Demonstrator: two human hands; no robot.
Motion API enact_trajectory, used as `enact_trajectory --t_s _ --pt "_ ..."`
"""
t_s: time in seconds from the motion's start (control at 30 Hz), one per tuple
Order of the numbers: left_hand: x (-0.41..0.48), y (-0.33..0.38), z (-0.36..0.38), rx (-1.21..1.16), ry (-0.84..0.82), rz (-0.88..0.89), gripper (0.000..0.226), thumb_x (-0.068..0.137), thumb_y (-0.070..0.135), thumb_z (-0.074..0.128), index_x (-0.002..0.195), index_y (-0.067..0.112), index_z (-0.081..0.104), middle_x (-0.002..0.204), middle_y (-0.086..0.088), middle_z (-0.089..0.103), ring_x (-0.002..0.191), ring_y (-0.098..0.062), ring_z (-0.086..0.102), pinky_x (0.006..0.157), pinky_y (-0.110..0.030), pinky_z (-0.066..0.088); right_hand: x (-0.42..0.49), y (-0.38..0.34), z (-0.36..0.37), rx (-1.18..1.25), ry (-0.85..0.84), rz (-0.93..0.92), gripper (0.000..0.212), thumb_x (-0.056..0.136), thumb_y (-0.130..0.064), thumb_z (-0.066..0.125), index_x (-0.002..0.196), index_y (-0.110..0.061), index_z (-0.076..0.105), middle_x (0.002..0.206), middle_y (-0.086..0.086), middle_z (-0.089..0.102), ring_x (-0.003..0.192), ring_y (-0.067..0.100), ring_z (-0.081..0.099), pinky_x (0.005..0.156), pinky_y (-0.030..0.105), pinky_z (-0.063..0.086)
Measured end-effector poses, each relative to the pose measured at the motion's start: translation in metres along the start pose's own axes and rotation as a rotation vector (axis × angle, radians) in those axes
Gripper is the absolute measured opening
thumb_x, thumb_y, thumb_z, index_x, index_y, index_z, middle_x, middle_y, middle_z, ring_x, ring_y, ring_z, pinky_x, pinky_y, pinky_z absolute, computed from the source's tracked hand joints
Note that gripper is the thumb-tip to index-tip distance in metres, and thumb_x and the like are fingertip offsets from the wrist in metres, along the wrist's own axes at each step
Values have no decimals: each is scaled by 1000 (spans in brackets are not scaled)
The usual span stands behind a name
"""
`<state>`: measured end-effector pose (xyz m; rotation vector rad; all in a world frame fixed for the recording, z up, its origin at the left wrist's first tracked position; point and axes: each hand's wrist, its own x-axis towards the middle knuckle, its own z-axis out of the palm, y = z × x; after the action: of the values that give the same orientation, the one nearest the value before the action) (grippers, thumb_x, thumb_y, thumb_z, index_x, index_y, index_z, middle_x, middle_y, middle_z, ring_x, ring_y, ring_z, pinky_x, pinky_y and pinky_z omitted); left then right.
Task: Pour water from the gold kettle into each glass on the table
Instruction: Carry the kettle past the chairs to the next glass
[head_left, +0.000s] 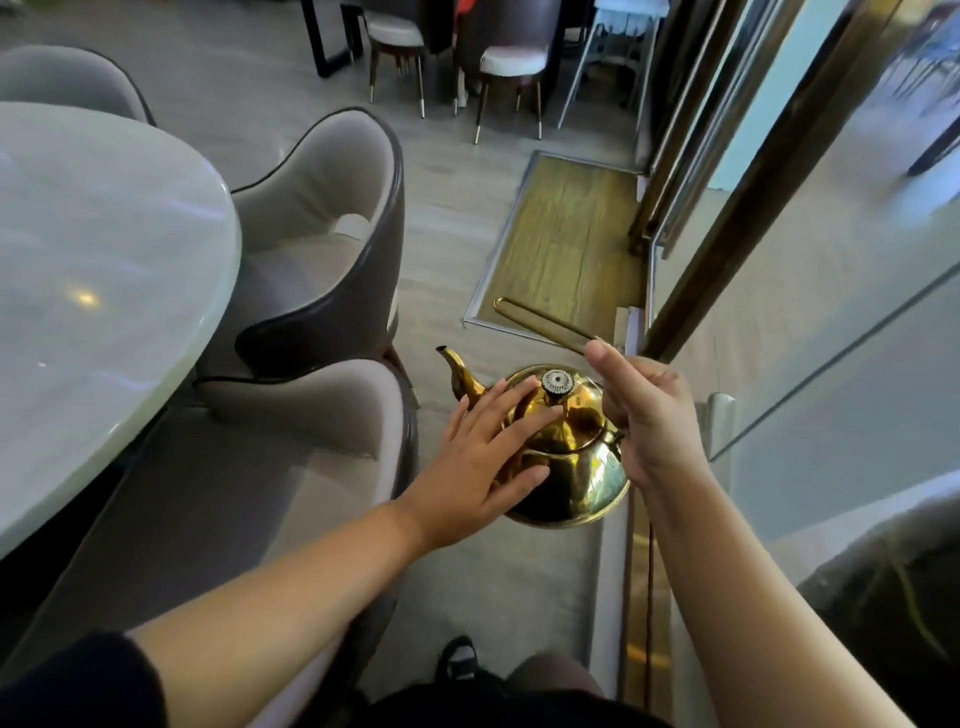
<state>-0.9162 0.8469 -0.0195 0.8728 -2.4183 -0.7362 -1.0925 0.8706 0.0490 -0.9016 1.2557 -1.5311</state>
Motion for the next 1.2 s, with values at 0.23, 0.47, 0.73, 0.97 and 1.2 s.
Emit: enact_trajectory --t_s 0.23,0.47,0.73,0.97,1.2 --pt "78 -50 -18 31 127 -69 52 95 45 38 144 37 23 157 12 6 145 -11 -6 117 -37 -5 121 -10 14 32 -157 38 52 65 -32 78 35 -23 36 35 -11 31 34 6 25 43 20 30" --pt "144 -98 -38 123 376 -212 48 96 48 32 142 36 26 155 10 14 146 -14 5 118 -33 -3 244 -13 51 19 -452 77 52 61 -27 77 31 -21 35 33 -12 28 31 4 22 36 16 27" --pt "183 -150 -65 186 562 -520 50 95 48 34 143 40 22 156 15 7 145 -9 -2 116 -37 -10 348 2 129 21 -772 178 55 78 -12 65 26 -16 48 28 -8 39 26 -1 36 35 12 32" --pt "189 -218 -105 236 691 -648 51 95 42 40 144 39 23 158 10 9 146 -13 -2 116 -50 -2 418 32 218 23 -971 223 49 70 -20 72 33 -21 39 34 -12 30 31 3 25 36 15 28" --pt "186 -268 -158 299 748 -781 50 95 45 36 143 41 20 157 10 8 146 -12 -4 115 -51 -5 459 46 307 -2 -1134 229 45 62 -30 76 37 -23 39 35 -12 32 33 3 27 38 15 30"
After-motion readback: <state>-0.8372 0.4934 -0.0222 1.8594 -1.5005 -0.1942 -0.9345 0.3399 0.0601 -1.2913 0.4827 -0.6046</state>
